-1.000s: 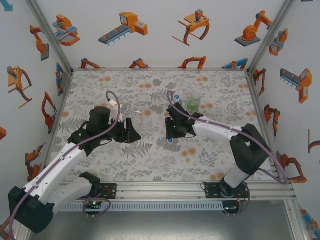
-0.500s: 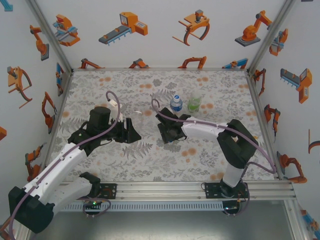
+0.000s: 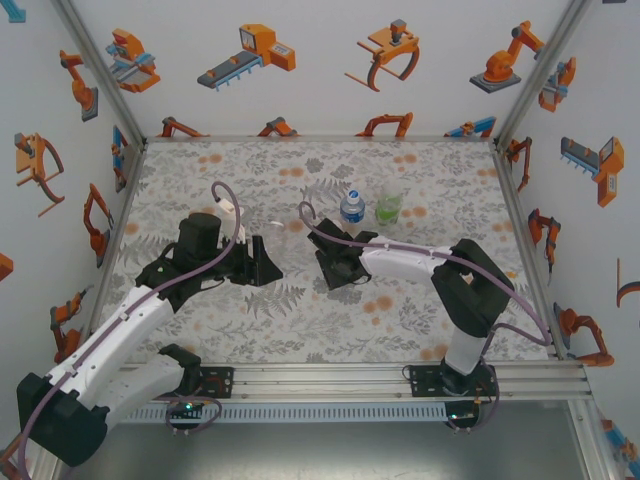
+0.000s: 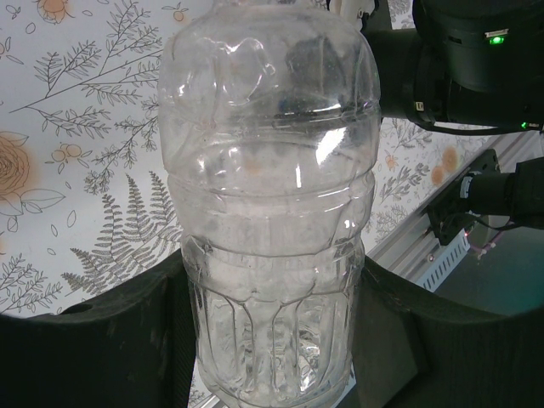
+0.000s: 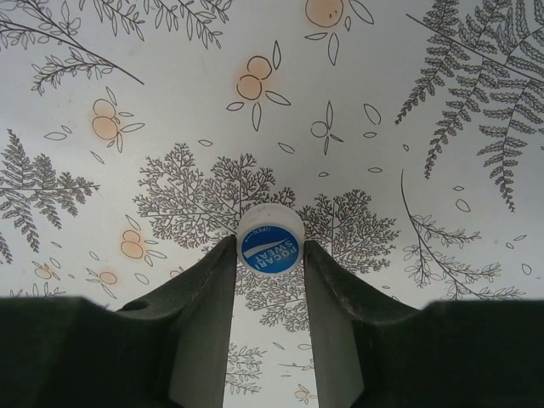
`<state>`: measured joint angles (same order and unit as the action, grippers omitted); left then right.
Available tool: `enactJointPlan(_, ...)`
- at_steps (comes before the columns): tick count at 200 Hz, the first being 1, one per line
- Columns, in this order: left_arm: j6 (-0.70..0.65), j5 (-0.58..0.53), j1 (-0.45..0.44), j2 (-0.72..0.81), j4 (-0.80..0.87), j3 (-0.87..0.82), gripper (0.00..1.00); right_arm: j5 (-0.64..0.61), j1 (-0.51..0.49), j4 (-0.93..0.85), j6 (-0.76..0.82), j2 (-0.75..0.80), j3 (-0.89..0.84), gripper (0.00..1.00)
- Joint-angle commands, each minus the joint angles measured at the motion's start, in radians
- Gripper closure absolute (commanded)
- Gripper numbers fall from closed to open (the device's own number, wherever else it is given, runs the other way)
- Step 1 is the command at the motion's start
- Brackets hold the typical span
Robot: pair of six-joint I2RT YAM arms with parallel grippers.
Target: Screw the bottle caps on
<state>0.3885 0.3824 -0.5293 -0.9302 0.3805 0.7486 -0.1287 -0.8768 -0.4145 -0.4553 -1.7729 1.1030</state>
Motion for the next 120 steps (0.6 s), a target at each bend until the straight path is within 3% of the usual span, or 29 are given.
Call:
enactJointPlan(1,0.012,0.015,0.002,-0.004,-0.028,-0.002,0.96,-0.011,-0.006,-0.02,-0.014,-0.016,0.029,0.64)
enactJointPlan(63,0.003,0.024,0.002,-0.008,-0.025,0.005,0.97,-0.006,-0.006,-0.008,-0.008,-0.02,0.042,0.69)
enactJointPlan(120,-0.001,0.035,0.002,-0.032,-0.024,0.017,0.97,0.008,-0.007,-0.012,-0.012,-0.046,0.054,0.63)
